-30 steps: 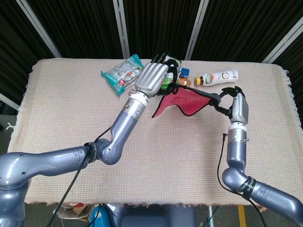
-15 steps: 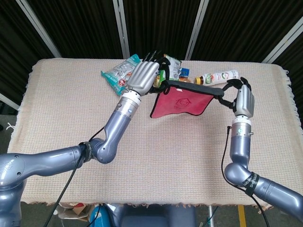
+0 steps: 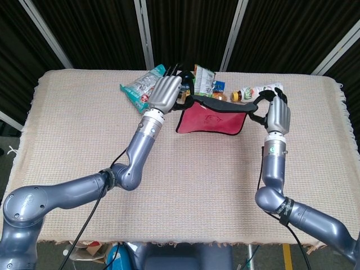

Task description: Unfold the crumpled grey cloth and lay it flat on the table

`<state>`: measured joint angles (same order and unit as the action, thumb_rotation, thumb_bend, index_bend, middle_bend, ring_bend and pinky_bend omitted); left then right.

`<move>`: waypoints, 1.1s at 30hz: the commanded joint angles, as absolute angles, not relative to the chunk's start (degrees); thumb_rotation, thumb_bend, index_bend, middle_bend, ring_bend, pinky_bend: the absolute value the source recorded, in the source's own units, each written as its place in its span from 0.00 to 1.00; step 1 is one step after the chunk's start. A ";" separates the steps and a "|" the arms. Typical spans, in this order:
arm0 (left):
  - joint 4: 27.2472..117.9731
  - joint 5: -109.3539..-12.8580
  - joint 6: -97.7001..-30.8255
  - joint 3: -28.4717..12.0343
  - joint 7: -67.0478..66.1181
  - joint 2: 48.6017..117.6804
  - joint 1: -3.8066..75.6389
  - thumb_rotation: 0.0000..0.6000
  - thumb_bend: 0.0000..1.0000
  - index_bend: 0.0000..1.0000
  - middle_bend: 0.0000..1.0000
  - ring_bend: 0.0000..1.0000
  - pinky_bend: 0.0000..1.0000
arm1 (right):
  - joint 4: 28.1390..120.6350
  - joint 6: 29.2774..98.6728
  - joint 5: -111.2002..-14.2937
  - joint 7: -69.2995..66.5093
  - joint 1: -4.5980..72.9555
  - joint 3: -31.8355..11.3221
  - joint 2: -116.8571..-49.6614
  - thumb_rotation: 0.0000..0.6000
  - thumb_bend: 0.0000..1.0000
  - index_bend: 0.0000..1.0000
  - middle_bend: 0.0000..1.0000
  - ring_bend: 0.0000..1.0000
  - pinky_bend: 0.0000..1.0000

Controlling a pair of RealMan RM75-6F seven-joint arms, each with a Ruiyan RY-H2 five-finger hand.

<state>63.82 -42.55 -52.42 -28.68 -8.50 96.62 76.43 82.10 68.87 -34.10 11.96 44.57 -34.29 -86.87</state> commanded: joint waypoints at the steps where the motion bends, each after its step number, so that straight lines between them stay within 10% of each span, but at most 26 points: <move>1: 60.88 -44.08 -51.46 -28.21 -6.08 98.15 75.68 1.00 0.57 0.56 0.27 0.03 0.04 | 81.66 69.24 -34.63 12.33 45.09 -33.97 -87.58 1.00 0.60 0.68 0.32 0.09 0.08; 33: 86.10 -56.62 -61.17 -19.37 4.77 91.22 55.24 1.00 0.58 0.56 0.28 0.03 0.04 | 100.37 80.60 -47.75 16.85 33.37 -17.91 -87.57 1.00 0.60 0.68 0.32 0.09 0.08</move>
<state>84.37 -55.61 -60.32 -20.78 3.81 91.91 56.84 99.95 80.34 -47.21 16.65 33.81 -18.54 -87.24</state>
